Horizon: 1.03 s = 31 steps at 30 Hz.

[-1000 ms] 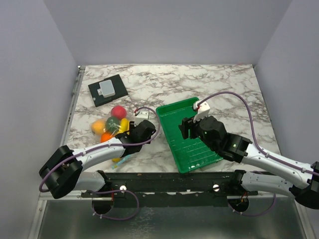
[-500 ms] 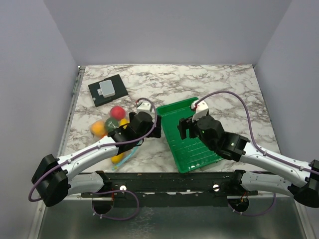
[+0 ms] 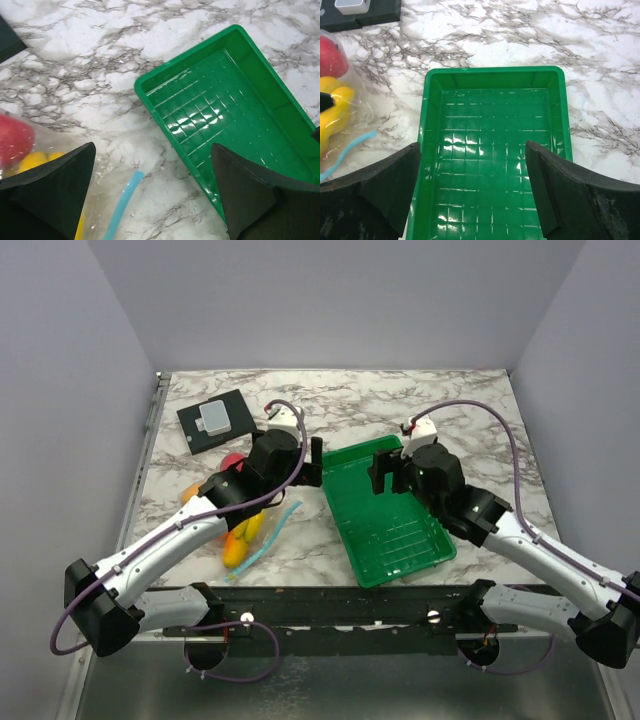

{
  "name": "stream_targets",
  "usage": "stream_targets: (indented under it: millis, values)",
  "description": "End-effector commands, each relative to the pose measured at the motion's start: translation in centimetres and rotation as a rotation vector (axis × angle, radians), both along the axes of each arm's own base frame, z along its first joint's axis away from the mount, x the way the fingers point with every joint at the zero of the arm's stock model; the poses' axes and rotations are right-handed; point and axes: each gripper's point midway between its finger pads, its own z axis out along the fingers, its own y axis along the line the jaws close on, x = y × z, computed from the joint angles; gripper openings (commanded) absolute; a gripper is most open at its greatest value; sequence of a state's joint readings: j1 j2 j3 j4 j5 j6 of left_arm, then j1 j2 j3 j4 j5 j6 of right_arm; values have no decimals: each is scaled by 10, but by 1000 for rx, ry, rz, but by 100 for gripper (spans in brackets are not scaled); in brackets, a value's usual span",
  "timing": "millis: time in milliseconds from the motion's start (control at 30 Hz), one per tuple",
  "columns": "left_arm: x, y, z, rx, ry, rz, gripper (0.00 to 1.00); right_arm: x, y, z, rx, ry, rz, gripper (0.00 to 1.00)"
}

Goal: Place the food in the zip-top bag and seal the zipper
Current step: Reset both arms

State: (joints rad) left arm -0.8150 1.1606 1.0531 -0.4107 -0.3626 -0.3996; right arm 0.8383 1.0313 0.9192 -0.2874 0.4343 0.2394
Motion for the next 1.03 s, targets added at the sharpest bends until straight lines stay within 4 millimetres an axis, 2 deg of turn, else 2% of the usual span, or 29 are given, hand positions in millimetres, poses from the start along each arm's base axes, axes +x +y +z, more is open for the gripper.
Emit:
stream_targets:
  millis: [0,167,333,533,733,1000]
  values:
    - [19,35,3,23,39,73,99,6,-7,9,124,56,33,91]
    - [40,77,6,-34,24,196,99,20,-38,15,218,80,-48,92]
    - [45,103,9,-25,-13,258,99,19,-57,20,317,87,-35,96]
    - [32,105,12,-70,-80,224,99,10,-68,10,333,99,-15,97]
    - [19,105,8,-82,-103,179,99,-2,-65,10,340,46,50,97]
    - [15,102,3,-97,-97,159,99,-8,-70,8,314,12,57,100]
